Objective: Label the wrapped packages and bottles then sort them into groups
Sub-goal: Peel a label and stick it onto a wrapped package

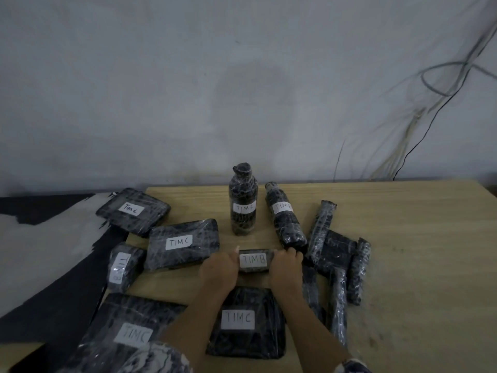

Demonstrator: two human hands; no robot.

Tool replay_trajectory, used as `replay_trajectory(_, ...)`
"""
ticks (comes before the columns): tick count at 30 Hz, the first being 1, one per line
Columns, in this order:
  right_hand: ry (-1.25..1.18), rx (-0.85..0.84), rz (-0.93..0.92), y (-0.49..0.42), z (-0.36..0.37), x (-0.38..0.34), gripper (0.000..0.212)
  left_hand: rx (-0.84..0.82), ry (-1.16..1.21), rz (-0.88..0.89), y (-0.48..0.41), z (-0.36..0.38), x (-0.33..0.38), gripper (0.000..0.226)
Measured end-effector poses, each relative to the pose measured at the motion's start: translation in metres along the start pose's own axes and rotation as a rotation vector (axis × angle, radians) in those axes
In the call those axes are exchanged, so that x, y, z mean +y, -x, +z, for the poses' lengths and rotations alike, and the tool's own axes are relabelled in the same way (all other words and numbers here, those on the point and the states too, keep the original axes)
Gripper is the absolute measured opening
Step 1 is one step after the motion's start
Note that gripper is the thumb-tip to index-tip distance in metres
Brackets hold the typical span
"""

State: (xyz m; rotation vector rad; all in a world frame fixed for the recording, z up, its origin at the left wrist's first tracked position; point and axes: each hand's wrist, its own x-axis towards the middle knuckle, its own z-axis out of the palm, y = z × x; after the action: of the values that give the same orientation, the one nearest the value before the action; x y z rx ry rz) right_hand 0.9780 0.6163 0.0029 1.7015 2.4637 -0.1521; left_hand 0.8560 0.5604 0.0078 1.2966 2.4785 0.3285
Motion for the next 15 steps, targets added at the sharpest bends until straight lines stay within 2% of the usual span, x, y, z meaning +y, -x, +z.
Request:
replay_trajectory(2, 0.050, 0.034, 0.002, 0.006, -0.003, 0.002, 0.027, 0.010, 0.012, -0.019, 0.004, -0.005, -0.005, 0.055)
replay_trajectory(5, 0.047, 0.172, 0.065, 0.012, -0.005, -0.004, 0.009, 0.107, 0.028, -0.020, 0.008, -0.008, -0.018, 0.061)
replay_trajectory(6, 0.059, 0.192, 0.077, 0.015, -0.004, -0.010, 0.009, 0.140, 0.037, -0.015, 0.009, -0.010, -0.026, 0.061)
replay_trajectory(8, 0.079, 0.202, 0.047, 0.026, -0.005, -0.025, 0.014, 0.215, 0.064, -0.028, 0.011, -0.014, -0.044, 0.055)
replay_trajectory(10, 0.068, 0.312, 0.049, 0.035, -0.004, -0.044, 0.015, 0.278, 0.052, -0.027, 0.017, -0.022, -0.065, 0.055)
replay_trajectory(12, 0.024, 0.383, 0.015, 0.041, 0.005, -0.068, 0.026, 0.331, -0.004, -0.014, 0.028, -0.033, -0.090, 0.053)
replay_trajectory(14, -0.042, 0.378, 0.012, 0.055, 0.005, -0.098, 0.041, 0.376, -0.083, 0.026, 0.037, -0.041, -0.122, 0.046)
replay_trajectory(15, -0.073, 0.394, 0.020, 0.063, 0.004, -0.117, 0.039, 0.401, -0.122, 0.040, 0.042, -0.045, -0.143, 0.044)
